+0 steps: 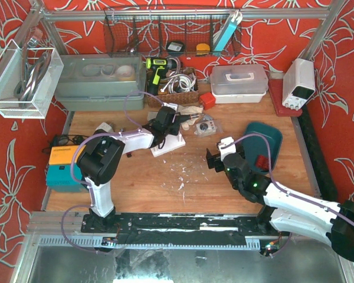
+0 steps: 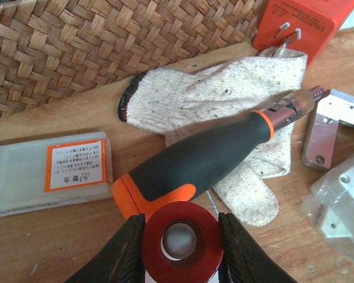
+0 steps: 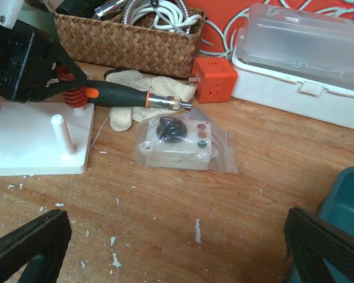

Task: Install the large spring

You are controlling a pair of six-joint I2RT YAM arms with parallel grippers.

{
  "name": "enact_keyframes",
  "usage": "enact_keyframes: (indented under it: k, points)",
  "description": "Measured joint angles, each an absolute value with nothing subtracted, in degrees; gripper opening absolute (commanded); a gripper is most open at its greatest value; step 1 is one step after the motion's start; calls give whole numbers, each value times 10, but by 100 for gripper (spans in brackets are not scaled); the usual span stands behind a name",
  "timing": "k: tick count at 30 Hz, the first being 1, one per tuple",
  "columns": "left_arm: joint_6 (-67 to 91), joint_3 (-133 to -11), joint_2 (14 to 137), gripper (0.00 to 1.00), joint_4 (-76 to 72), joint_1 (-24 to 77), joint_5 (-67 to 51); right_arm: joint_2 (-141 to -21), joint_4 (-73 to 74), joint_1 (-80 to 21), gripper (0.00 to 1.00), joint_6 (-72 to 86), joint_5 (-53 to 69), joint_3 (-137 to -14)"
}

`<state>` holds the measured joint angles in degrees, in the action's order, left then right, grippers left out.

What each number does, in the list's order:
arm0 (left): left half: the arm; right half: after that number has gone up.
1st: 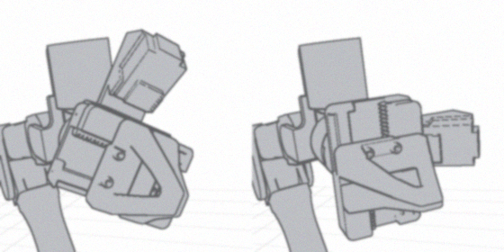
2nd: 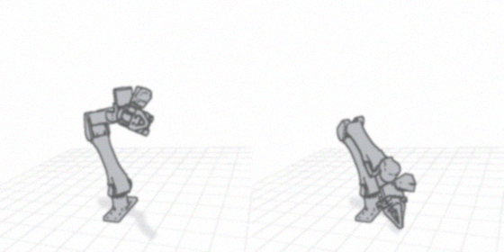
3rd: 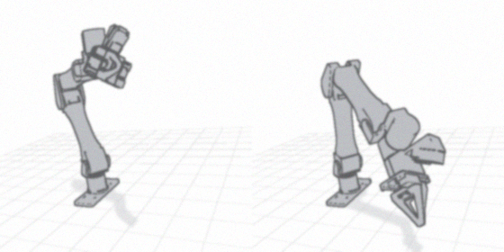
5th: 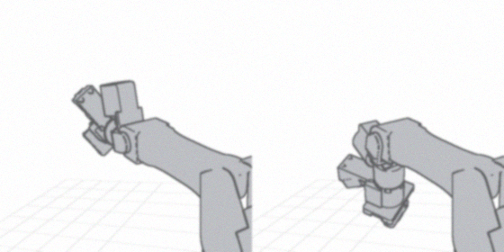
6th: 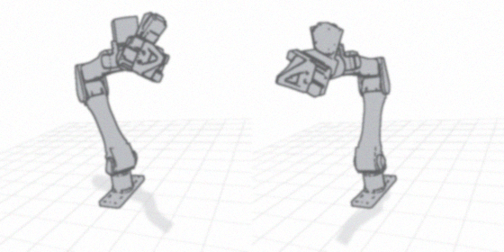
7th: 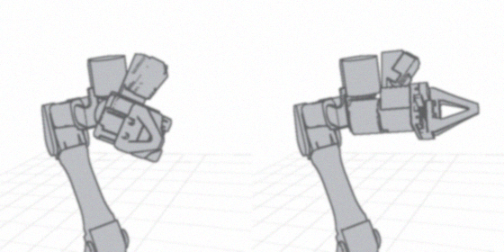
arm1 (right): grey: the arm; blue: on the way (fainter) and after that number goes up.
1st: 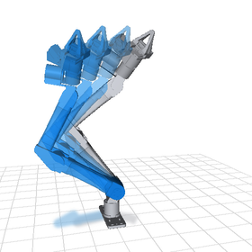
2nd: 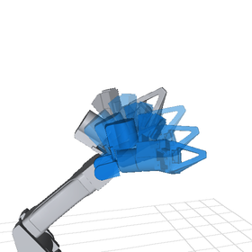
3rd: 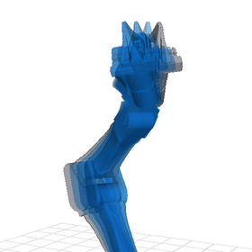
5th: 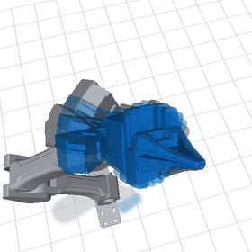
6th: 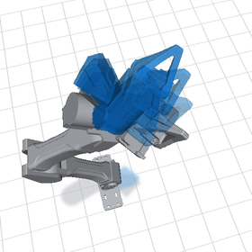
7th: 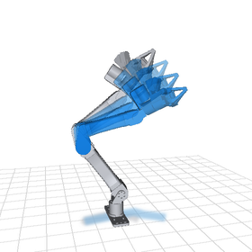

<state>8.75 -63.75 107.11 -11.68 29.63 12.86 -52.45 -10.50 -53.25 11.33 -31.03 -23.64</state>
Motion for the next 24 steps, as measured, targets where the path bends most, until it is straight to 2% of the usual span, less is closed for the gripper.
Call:
enact_keyframes:
  k: [6,15,16,17,21,24]
  points:
    - [89,-638,1072,56,-113,296,131,-534,-105,-529,99,114,-310,-236]
    - [105,-635,1043,74,-88,296,128,-541,-105,-523,99,124,-310,-236]
    - [110,-629,1028,76,-87,296,125,-542,-104,-519,99,128,-309,-237]
    - [116,-619,1009,85,-87,296,122,-542,-102,-515,99,133,-308,-237]
    - [144,-557,907,100,-96,296,98,-546,-70,-479,99,168,-295,-256]
    - [168,-492,819,100,-118,296,66,-550,-36,-442,99,206,-275,-282]
